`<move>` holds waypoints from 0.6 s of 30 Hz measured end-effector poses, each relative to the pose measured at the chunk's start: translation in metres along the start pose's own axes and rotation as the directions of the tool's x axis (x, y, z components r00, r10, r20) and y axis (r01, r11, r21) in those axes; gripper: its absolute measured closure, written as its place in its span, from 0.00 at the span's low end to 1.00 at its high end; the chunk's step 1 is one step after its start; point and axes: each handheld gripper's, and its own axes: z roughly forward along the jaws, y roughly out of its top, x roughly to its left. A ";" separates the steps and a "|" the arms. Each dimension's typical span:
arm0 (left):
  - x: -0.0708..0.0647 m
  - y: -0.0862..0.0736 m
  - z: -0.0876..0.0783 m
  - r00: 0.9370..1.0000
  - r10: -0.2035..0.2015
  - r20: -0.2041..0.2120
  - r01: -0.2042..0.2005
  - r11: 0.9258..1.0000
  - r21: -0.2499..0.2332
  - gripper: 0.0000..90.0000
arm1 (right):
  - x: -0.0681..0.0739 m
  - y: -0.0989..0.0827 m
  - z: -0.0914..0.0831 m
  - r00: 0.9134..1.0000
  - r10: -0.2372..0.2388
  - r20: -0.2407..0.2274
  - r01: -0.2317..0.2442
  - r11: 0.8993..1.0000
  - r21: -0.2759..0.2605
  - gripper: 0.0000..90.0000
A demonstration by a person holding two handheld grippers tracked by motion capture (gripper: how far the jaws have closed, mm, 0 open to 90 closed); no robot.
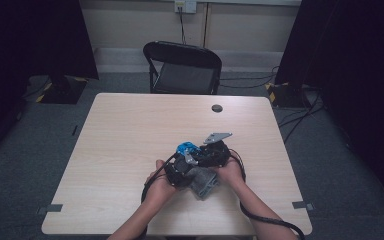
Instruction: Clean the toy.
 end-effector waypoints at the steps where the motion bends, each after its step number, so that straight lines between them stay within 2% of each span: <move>1: 0.001 0.000 0.001 1.000 0.002 -0.011 -0.002 1.000 0.001 0.82 | 0.000 0.000 0.000 1.000 -0.001 0.000 0.001 1.000 0.000 0.48; 5: 0.005 0.002 0.001 0.999 0.005 -0.033 -0.005 1.000 0.017 0.82 | 0.000 0.000 0.000 1.000 -0.001 0.000 0.001 1.000 0.000 0.48; 10: 0.015 0.001 -0.001 0.998 -0.014 -0.064 0.015 1.000 0.019 0.82 | 0.000 0.000 0.000 1.000 -0.002 0.001 0.002 1.000 0.000 0.48; 12: 0.020 -0.001 -0.001 0.997 -0.030 -0.066 0.031 0.999 0.016 0.82 | 0.000 0.000 0.000 1.000 -0.003 0.001 0.003 1.000 -0.002 0.48; 18: 0.029 -0.002 -0.003 0.995 -0.043 -0.088 0.045 0.999 0.022 0.82 | 0.000 0.000 0.000 1.000 -0.001 0.002 0.001 1.000 -0.003 0.48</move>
